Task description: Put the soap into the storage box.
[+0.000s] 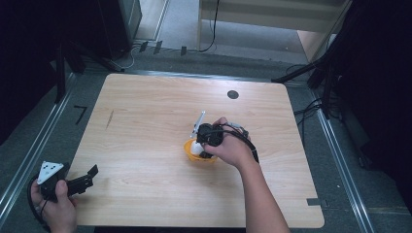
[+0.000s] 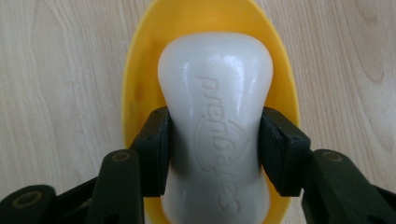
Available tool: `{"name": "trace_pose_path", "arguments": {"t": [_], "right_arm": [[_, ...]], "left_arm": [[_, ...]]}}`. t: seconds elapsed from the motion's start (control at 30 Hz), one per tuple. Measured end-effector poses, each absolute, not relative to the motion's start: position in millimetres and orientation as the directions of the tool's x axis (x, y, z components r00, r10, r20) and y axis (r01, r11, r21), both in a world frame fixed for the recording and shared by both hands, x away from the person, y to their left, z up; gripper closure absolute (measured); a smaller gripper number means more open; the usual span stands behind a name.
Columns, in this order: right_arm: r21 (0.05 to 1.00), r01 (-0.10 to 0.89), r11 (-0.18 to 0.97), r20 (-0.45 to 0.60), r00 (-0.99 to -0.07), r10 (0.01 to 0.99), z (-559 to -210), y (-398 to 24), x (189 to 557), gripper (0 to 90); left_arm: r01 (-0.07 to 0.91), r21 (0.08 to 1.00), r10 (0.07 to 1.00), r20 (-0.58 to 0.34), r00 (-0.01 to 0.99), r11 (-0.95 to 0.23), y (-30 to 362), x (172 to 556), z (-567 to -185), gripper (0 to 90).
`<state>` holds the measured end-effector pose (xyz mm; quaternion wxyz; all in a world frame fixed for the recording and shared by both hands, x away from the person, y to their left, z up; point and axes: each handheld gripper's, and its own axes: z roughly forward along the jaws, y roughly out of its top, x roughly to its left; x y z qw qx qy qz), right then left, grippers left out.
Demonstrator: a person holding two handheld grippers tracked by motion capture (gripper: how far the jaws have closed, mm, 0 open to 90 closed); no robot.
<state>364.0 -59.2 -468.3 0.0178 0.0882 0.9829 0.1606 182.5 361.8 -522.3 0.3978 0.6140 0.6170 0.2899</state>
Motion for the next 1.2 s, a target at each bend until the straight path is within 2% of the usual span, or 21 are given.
{"name": "trace_pose_path", "arguments": {"t": [0.07,0.17,1.2], "right_arm": [[0.357,0.18,0.917,-0.006,-0.981,0.194,-463.2,-61.5,364.5,43.9],[0.389,0.201,0.899,0.006,-0.976,0.216,-455.9,-66.7,365.4,44.9],[0.421,0.321,0.849,-0.009,-0.934,0.358,-439.9,-145.7,358.4,44.8]], "left_arm": [[0.527,0.846,0.988,-0.135,0.07,0.078,361.8,182.6,-522.4,0.0],[0.527,0.847,0.988,-0.134,0.071,0.077,361.8,182.5,-522.4,0.0],[0.526,0.848,0.99,-0.124,0.073,0.068,360.7,182.7,-522.4,0.0]]}}
